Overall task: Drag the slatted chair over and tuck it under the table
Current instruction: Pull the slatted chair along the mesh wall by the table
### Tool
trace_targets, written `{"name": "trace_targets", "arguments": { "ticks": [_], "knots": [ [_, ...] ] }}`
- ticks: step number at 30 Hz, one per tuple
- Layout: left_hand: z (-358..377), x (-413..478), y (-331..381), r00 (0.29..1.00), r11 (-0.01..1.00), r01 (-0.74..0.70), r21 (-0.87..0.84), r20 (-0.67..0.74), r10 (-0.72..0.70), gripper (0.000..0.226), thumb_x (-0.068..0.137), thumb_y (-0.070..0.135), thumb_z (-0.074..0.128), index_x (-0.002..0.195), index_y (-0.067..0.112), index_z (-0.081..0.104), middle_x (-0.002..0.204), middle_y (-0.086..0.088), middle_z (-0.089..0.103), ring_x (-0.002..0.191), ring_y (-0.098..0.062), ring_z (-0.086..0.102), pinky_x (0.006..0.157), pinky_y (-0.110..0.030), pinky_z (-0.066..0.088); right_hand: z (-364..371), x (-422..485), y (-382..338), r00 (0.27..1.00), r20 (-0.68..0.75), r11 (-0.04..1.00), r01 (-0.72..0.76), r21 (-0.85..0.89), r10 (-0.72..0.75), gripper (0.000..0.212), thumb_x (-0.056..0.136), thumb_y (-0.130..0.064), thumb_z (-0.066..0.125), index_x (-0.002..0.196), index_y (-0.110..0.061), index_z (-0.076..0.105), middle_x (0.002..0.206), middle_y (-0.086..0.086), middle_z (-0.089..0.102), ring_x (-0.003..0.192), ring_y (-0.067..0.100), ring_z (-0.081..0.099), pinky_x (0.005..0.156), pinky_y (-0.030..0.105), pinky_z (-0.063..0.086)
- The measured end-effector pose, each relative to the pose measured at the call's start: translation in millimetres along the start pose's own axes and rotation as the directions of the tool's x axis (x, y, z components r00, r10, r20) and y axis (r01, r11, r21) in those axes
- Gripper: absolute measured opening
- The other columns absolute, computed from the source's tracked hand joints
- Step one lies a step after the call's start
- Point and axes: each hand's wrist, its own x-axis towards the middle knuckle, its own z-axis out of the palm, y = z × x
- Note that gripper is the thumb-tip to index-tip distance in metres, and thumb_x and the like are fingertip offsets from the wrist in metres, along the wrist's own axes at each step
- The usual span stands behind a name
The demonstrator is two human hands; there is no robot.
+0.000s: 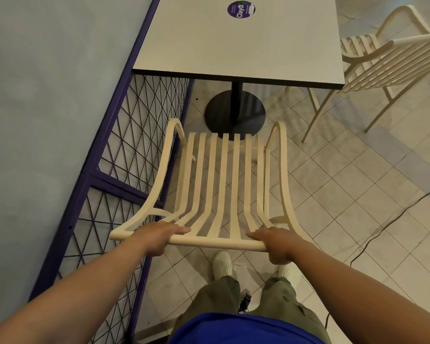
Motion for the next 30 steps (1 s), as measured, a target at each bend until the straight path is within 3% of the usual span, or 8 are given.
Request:
{"name": "trace_targets", "arguments": {
  "ticks": [10,17,22,30],
  "knots": [
    [-3,-6,-8,1.000,1.000,0.001,-0.015,0.027,0.000,0.095,0.088,0.000,0.058,0.143,0.068,0.020,0.142,0.012,0.049,0.114,-0.012,0.054,0.089,-0.034,0.051,6,3,-10,1.000,0.006,0.999,0.020,0.038,-0.020,0.081,0.084,-0.006,0.066,0.152,-0.034,0.032,0.129,0.001,0.056,0.109,0.021,0.055,0.094,0.035,0.048],
    [-7,-6,-6,1.000,1.000,0.005,-0.022,0.026,-0.004,0.095,0.088,0.000,0.058,0.142,0.069,0.022,0.136,0.008,0.053,0.104,-0.013,0.058,0.085,-0.035,0.055,7,4,-8,1.000,-0.005,0.998,0.026,0.051,-0.026,0.079,0.086,-0.007,0.066,0.151,-0.035,0.032,0.130,0.000,0.056,0.110,0.020,0.054,0.095,0.034,0.046],
    [-8,-6,-3,1.000,1.000,0.004,-0.005,0.011,-0.004,0.092,0.088,0.001,0.059,0.145,0.065,0.024,0.136,0.008,0.053,0.101,-0.012,0.056,0.079,-0.029,0.049,7,4,-7,1.000,0.002,0.998,0.024,0.059,-0.024,0.079,0.085,-0.007,0.067,0.151,-0.035,0.033,0.130,0.000,0.056,0.111,0.021,0.054,0.097,0.037,0.046],
    [-7,-7,-2,1.000,1.000,0.018,-0.012,0.002,-0.018,0.095,0.088,-0.001,0.059,0.143,0.068,0.023,0.133,0.007,0.053,0.103,-0.013,0.058,0.084,-0.035,0.054,6,5,-5,0.999,0.013,0.998,0.036,0.054,-0.037,0.080,0.085,-0.006,0.066,0.152,-0.035,0.031,0.133,0.000,0.056,0.113,0.021,0.054,0.098,0.036,0.046]
  ]
}}
